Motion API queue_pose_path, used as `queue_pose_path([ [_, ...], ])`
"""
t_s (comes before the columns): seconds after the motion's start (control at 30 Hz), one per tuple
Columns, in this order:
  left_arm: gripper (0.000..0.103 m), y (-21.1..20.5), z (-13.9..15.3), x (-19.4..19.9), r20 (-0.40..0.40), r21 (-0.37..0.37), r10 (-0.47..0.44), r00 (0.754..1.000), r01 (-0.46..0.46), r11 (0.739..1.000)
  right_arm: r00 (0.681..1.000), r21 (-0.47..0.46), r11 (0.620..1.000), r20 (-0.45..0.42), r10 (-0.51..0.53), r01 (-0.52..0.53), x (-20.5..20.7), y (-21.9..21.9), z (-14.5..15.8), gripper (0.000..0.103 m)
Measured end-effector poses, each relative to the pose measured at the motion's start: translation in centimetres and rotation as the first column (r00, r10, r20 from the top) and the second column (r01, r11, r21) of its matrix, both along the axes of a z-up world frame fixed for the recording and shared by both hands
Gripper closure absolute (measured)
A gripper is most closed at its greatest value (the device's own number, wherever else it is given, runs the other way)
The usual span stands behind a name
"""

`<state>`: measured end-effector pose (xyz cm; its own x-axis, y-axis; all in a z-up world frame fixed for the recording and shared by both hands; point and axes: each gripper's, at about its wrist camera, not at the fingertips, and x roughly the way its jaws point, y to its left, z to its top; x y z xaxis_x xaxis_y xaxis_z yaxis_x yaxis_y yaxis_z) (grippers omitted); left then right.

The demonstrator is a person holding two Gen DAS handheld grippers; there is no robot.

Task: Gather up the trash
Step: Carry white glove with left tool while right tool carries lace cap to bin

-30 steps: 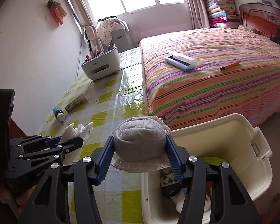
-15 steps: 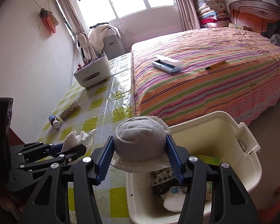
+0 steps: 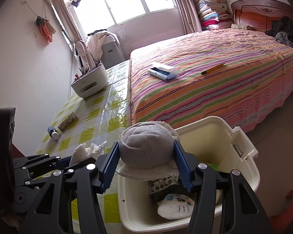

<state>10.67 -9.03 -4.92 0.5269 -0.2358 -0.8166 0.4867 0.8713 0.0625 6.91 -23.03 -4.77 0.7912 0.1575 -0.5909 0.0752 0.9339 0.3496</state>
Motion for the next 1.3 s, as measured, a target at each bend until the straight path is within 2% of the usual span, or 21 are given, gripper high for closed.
queue_pose_path([
  [1.3, 0.081, -7.3, -1.9, -1.7, -0.024, 0.014, -0.137, 0.99, 0.137, 0.99, 0.986, 0.01, 0.986, -0.011, -0.168, 0.168, -2.4, -6.1, -0.4, 0.048],
])
